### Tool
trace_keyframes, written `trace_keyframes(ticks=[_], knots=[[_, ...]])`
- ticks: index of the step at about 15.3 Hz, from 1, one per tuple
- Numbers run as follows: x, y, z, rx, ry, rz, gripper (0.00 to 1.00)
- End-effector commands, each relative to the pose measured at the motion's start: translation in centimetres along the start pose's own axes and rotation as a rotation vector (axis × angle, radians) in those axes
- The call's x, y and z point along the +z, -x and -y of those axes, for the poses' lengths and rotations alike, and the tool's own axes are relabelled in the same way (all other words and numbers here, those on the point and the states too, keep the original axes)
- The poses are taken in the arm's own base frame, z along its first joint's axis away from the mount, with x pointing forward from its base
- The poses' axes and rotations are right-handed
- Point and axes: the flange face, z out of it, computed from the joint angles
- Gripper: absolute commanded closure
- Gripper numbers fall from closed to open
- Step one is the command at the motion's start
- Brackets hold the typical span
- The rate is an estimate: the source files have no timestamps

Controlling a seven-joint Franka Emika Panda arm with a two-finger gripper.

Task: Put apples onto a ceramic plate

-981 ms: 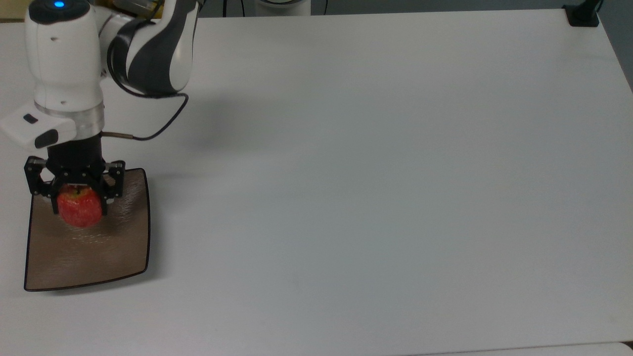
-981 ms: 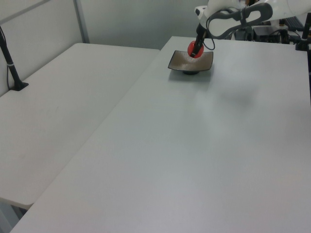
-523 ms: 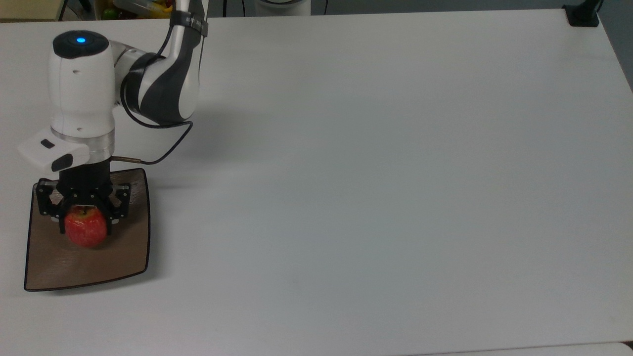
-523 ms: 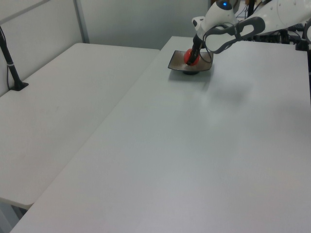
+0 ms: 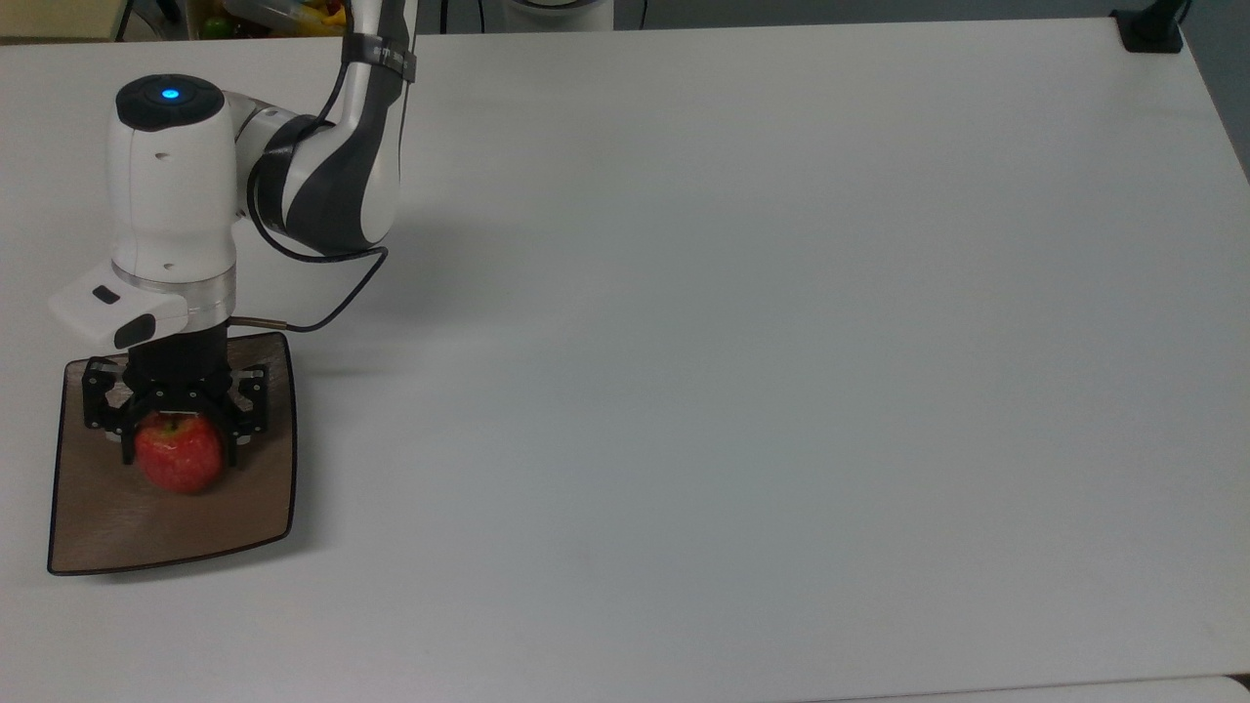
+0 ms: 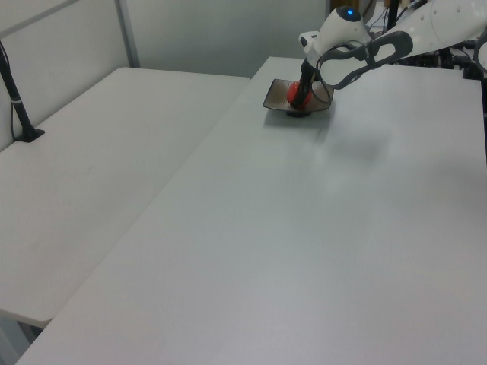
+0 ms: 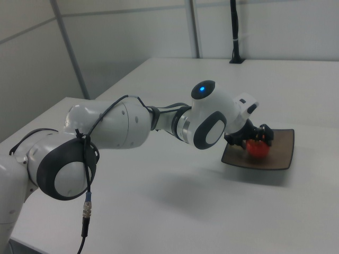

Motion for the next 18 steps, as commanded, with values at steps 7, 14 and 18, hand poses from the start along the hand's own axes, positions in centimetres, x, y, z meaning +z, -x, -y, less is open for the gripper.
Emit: trace_keyframes(ticks=[7,14,18], knots=[[-7.0,-3.8,-0.2,0.019,0.010,-0.081,0.00],[-19.8,-6.0,0.3,0.194,-0.091,-0.005,0.00],[-27.9,-5.8,-0.1,0.331,-0.166,0.091,0.00]])
